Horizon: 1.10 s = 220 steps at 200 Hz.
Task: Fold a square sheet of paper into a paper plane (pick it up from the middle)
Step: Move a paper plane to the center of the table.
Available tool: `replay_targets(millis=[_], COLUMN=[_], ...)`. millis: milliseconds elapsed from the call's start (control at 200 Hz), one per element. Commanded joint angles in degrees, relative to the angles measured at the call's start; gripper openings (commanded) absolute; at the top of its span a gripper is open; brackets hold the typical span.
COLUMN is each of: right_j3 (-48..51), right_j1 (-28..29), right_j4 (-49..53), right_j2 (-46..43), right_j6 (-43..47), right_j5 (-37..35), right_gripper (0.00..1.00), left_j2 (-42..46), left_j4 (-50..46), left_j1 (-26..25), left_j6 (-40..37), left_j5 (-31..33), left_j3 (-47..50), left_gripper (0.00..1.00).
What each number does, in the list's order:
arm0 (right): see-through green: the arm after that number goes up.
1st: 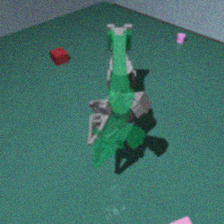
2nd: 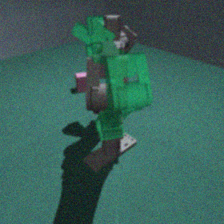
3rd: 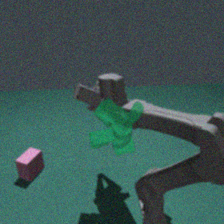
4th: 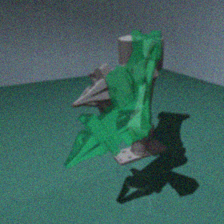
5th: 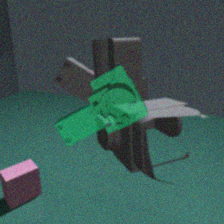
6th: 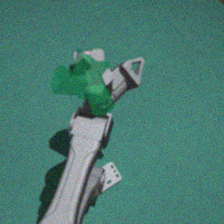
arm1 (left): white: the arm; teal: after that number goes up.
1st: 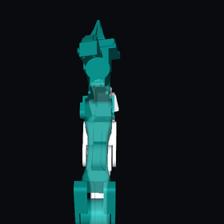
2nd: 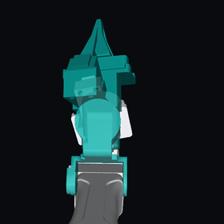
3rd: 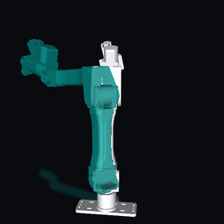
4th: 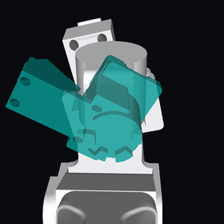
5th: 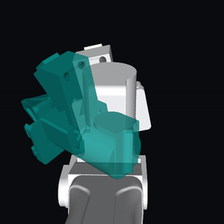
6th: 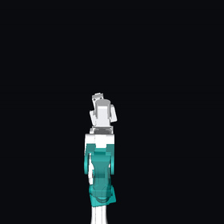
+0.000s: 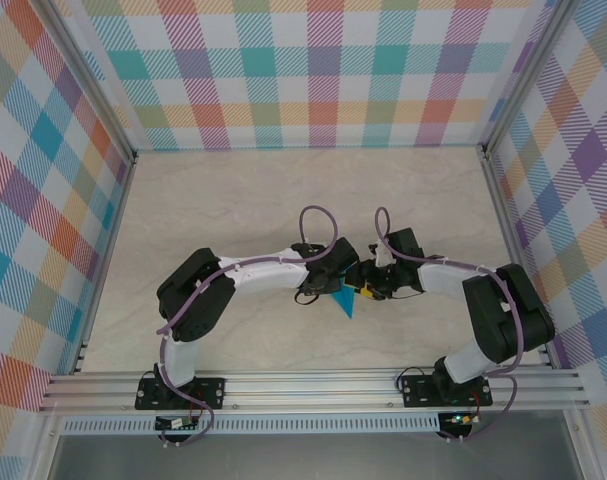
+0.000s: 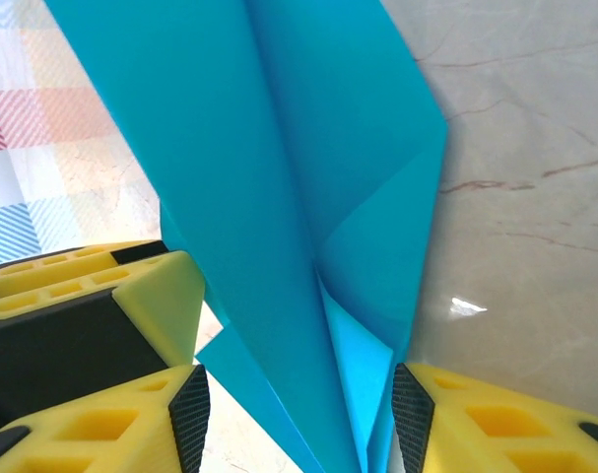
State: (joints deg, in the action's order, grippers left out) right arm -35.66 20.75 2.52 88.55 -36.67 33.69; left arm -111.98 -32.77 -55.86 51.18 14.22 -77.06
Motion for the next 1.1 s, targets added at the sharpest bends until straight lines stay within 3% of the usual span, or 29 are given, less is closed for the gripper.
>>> replay_targets(millis=[0, 280, 505, 1095], right_j3=[0.89, 0.98, -0.42, -4.4], right_j1=[0.41, 1.33, 4.06, 8.88], right_j4=[-3.61, -4.66, 0.04, 8.01], right_j2=[1.05, 1.21, 1.33, 2.04], right_j6=[-1.29, -0.44, 3.22, 5.94], right_j5=[4.03, 6.74, 1.29, -11.92], right_gripper=[0.53, 0.54, 0.54, 0.29], left_j2=[2.49, 2.69, 3.84, 6.12], left_j4=[0.34, 1.37, 2.78, 3.58], left_j1=[-0.04, -0.04, 0.04, 0.04], left_j6=[-0.56, -0.47, -0.38, -0.29], left_j5=[0.43, -0.15, -0.53, -0.2], left_j3=[0.8, 1.28, 2.25, 4.18], left_gripper=[0.31, 0.31, 0.31, 0.32])
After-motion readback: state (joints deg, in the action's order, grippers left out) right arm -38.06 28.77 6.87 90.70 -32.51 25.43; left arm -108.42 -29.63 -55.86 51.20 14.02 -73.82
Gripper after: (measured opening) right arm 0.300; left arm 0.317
